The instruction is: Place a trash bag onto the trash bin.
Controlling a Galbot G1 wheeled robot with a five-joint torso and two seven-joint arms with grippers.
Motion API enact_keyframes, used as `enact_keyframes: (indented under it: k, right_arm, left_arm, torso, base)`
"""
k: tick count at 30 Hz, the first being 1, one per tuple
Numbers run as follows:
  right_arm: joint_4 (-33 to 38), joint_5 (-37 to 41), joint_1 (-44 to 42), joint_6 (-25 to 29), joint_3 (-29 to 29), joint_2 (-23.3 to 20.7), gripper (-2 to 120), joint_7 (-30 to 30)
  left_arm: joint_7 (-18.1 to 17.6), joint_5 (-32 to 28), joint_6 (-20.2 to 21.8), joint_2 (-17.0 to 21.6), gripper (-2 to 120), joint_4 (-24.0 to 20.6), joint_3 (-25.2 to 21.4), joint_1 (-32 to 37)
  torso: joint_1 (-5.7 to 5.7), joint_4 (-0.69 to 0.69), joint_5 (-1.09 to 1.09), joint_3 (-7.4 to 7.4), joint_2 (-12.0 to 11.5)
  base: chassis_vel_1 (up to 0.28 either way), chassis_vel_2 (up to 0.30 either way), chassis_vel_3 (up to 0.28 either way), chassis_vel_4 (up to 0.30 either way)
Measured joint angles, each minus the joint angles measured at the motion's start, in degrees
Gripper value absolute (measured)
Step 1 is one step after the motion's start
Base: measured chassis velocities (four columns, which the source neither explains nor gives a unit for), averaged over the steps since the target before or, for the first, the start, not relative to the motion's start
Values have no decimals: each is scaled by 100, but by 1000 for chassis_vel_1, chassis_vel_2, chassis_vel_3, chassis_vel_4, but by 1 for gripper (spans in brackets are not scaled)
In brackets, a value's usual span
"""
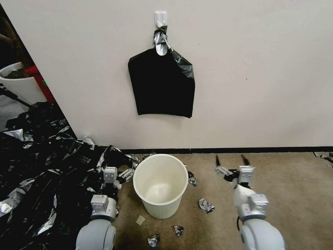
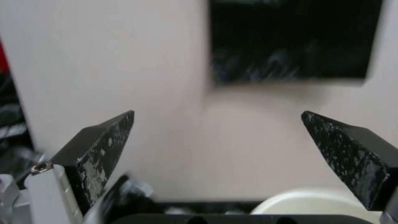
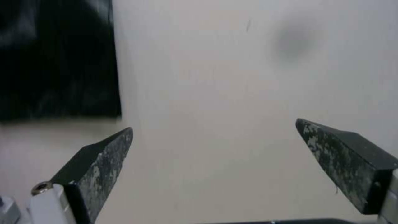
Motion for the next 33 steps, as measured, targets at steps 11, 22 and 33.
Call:
enact_keyframes:
  k: [11, 22, 33]
  right_arm:
    - [902, 467, -567, 1060, 189, -293, 100, 241]
    - [-177, 1320, 524, 1267, -693, -746, 100, 190]
    - [-1663, 4892, 3575, 1265, -2774, -613, 100, 33]
  left_arm:
    - [-91, 459, -1036, 190, 100, -418, 43, 170]
    - [202, -424, -1366, 243, 100, -29, -212, 37]
    - [64, -675, -1875, -265, 100, -193, -257, 416]
  torso:
    - [1, 0, 4, 2, -1]
    - [1, 1, 1, 2, -1]
    - [1, 1, -1, 3, -1]
  base:
    - [0, 0, 0, 0]
    - [0, 0, 0, 0]
    - [0, 0, 0, 0]
